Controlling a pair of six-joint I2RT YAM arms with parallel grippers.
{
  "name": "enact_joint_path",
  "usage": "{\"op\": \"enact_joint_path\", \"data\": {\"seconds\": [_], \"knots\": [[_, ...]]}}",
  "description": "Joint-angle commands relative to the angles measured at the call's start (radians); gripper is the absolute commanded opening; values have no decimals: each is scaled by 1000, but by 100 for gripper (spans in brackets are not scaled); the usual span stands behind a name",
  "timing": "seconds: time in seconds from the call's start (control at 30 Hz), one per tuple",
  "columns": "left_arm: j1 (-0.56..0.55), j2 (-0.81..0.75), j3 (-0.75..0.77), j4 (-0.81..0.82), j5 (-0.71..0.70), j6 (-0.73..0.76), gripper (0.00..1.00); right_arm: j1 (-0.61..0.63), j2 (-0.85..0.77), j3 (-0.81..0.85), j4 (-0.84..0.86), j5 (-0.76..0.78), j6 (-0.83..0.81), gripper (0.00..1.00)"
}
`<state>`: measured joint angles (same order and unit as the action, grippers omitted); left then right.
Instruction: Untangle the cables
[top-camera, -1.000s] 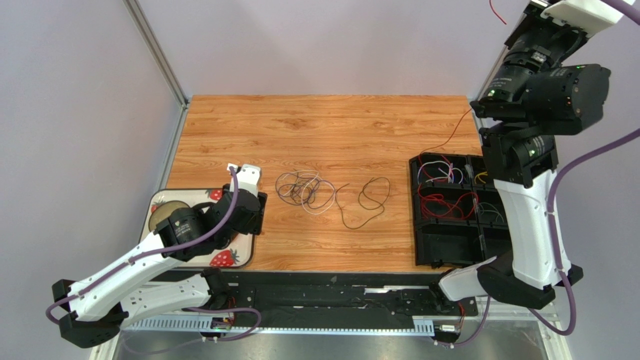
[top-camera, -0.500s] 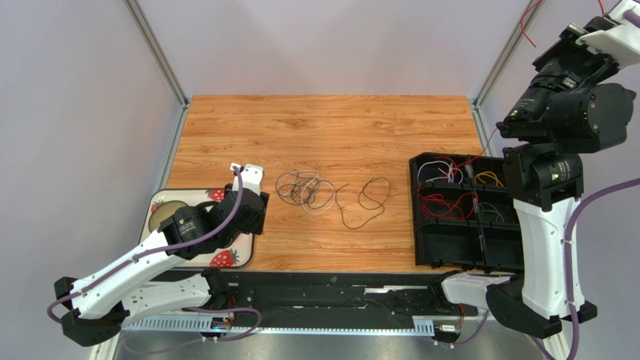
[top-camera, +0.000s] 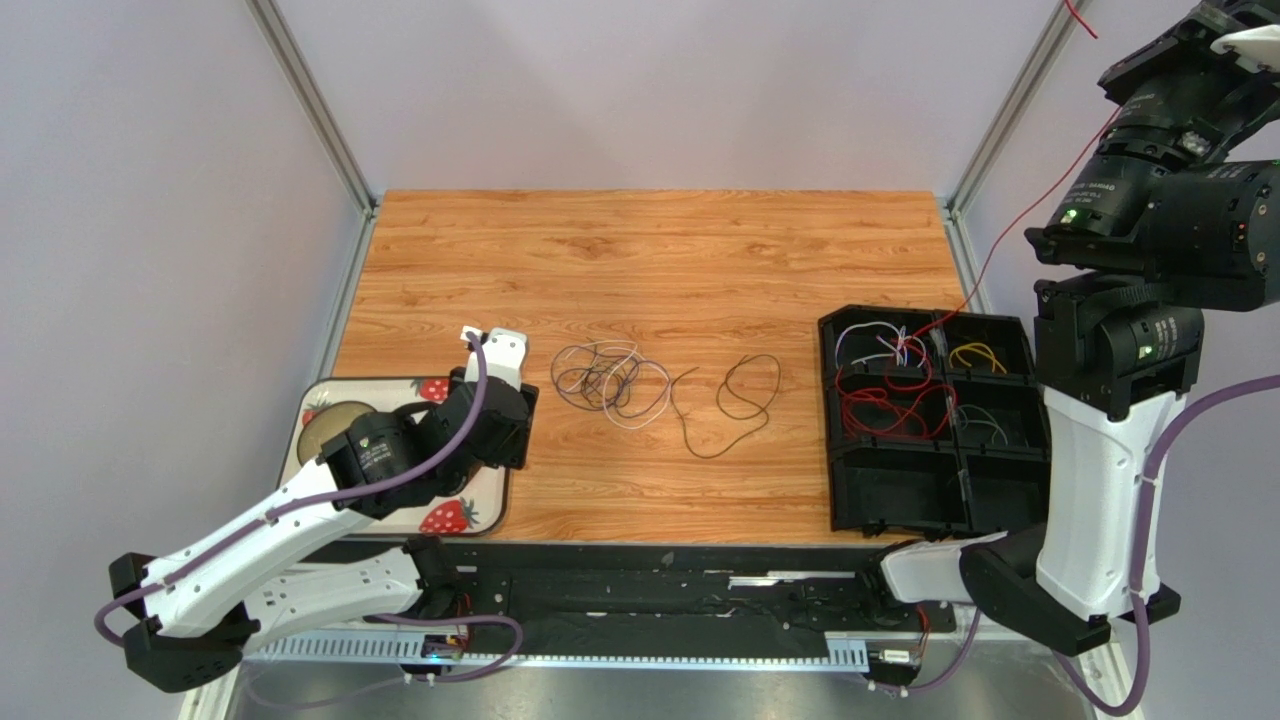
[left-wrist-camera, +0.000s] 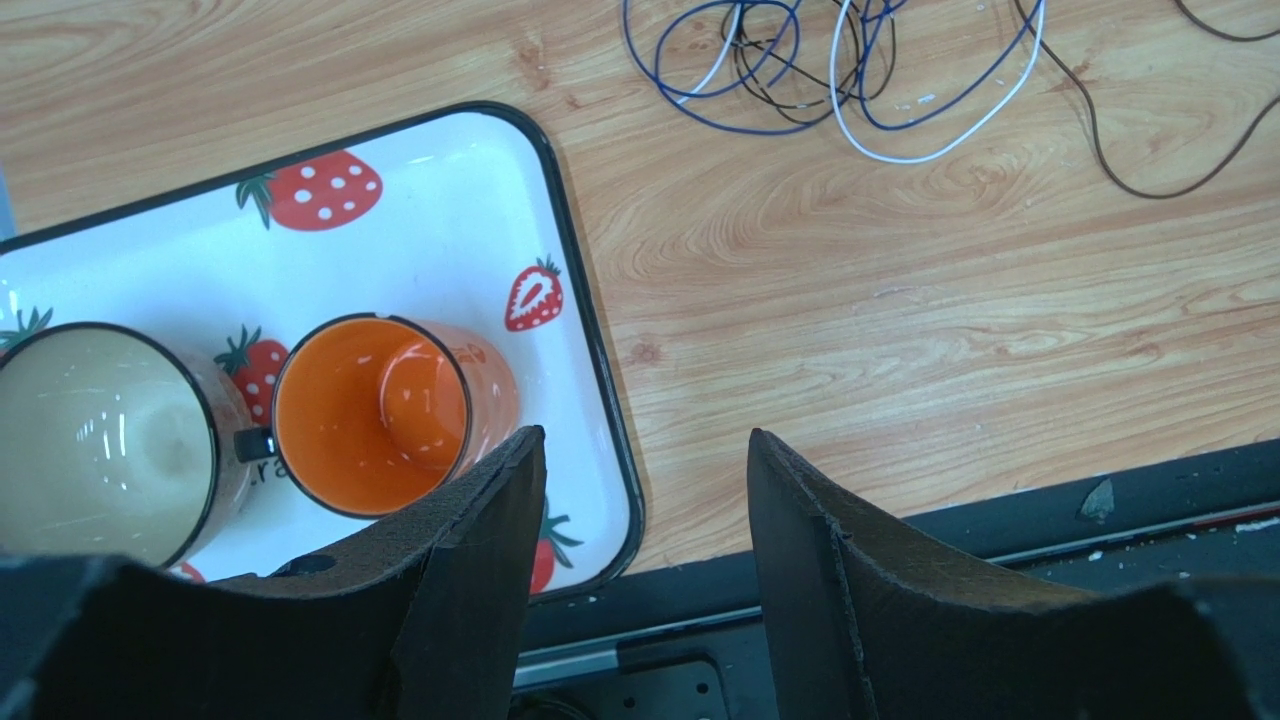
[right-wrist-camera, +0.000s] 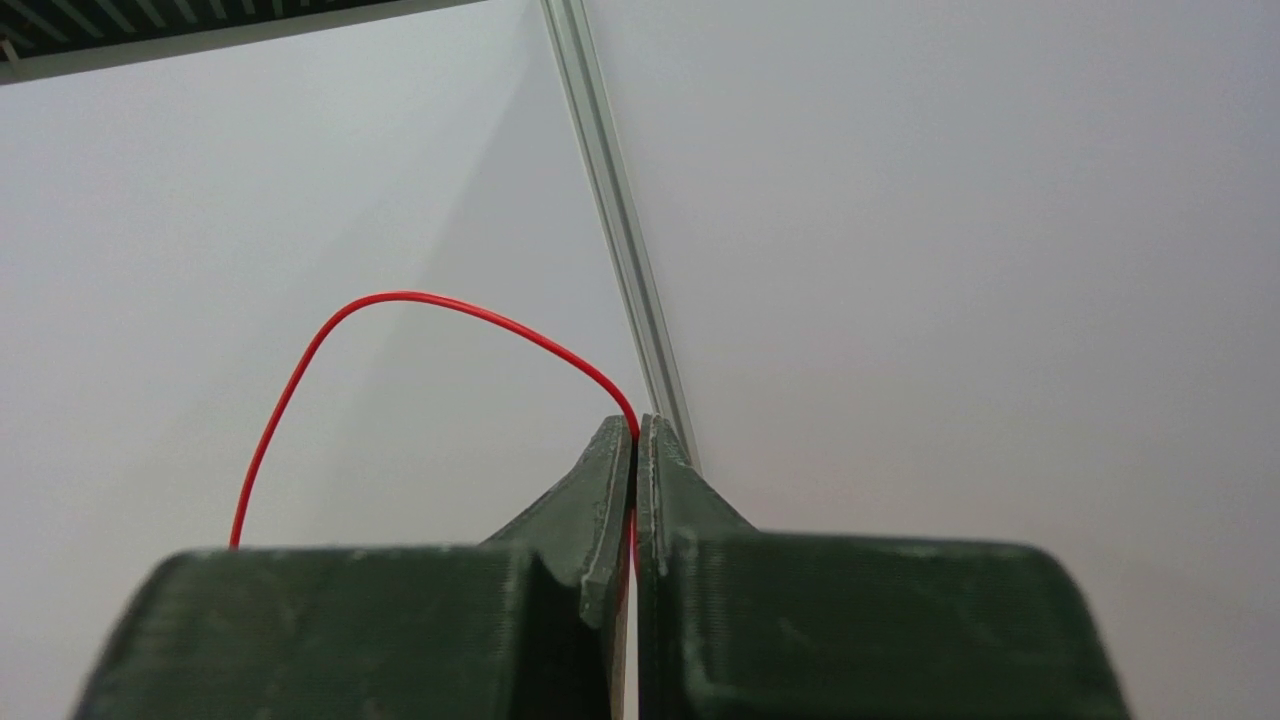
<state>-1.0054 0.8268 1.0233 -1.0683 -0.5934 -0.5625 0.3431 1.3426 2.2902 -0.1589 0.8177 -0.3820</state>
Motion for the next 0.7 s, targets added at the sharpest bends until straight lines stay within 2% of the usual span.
{"op": "enact_joint_path", "data": {"seconds": [0.0, 0.07, 0.33, 0.5, 0.67], "knots": [[5, -6, 1, -5, -20, -11, 61, -7, -32, -64, 19, -15, -5, 0], [5, -5, 3, -5, -20, -11, 61, -16, -57, -148, 45, -15, 5, 0], [5, -2, 3, -5, -20, -10, 61, -75, -138, -313, 47, -2, 66, 0], [5, 3, 3, -5, -17, -8, 61, -139, -152, -366, -4, 9, 118, 0], [5, 6, 1, -5, -19, -8, 61, -199, -229, -507, -31, 14, 178, 0]]}}
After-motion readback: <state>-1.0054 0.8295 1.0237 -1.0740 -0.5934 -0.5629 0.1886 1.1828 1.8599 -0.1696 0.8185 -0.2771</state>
